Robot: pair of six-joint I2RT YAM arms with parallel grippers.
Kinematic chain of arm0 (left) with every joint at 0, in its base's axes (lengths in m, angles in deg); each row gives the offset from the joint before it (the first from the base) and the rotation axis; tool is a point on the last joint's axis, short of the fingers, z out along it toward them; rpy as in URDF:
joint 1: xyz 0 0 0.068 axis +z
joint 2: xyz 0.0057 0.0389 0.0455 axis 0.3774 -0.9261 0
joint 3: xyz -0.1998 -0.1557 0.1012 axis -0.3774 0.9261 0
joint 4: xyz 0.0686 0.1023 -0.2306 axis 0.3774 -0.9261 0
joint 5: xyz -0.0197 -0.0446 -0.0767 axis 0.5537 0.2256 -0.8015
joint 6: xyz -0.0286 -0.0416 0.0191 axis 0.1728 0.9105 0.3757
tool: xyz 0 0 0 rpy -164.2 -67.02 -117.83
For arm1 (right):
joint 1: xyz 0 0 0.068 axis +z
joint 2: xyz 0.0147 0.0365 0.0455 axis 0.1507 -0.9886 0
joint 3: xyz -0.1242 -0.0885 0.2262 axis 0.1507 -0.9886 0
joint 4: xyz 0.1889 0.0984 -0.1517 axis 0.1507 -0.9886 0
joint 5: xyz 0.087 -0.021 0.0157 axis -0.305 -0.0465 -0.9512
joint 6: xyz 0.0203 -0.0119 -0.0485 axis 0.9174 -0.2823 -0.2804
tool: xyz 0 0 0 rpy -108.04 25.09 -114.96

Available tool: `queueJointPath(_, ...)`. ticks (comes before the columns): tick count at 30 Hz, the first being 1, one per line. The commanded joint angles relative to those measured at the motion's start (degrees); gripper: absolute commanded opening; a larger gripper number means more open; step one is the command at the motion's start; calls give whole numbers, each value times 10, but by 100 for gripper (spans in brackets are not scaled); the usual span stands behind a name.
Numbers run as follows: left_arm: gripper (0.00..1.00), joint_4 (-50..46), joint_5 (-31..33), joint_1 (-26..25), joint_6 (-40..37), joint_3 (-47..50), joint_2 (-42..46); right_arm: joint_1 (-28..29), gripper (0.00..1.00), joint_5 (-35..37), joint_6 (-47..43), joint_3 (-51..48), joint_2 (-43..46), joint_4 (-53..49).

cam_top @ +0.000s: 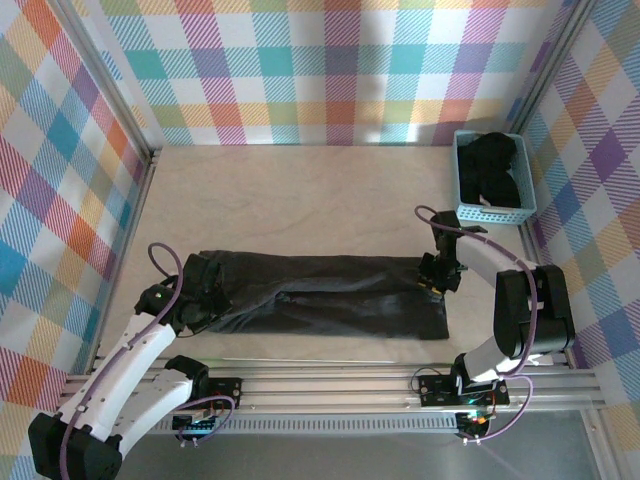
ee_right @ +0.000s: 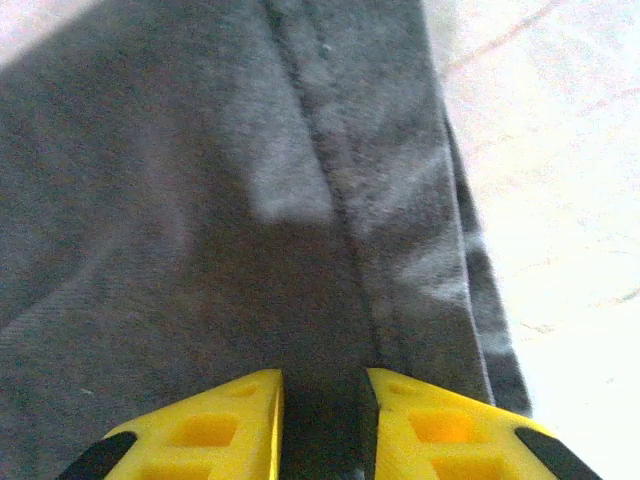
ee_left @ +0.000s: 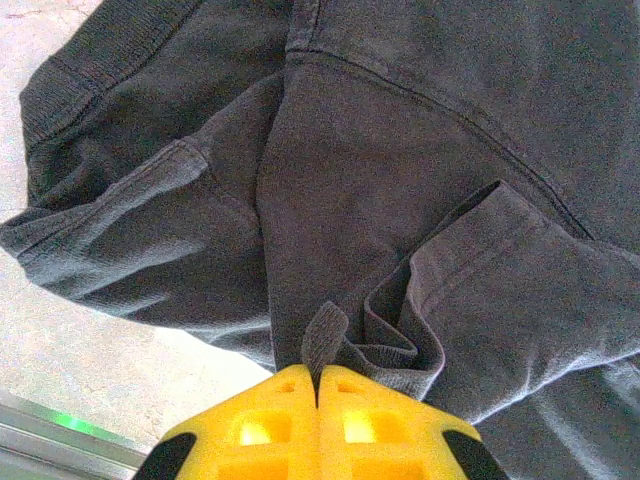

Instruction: Fold and stack the t-shirts

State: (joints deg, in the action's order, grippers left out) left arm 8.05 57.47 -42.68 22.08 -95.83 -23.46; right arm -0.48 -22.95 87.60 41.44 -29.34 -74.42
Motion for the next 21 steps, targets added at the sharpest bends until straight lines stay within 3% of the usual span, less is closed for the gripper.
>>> queueJointPath(1, 0, -5, 15, -4, -4, -13, 0, -4, 27, 37, -28, 2, -15, -32)
queueJointPath(6, 0, -12, 31, -4, -1, -19, -1, -8, 27, 60, -25, 12, -16, -37)
queueJointPath(12, 0, -42, 98, -4, 28, -32, 67, -9, 27, 84, -38, 34, -3, -62)
queueJointPath(18, 0, 0, 51, -4, 25, -21, 116, -10, 26, 82, -40, 35, -20, -50)
queueJointPath(21, 0, -47, 79, -4, 34, -36, 115, -11, 26, 91, -40, 42, -25, -53)
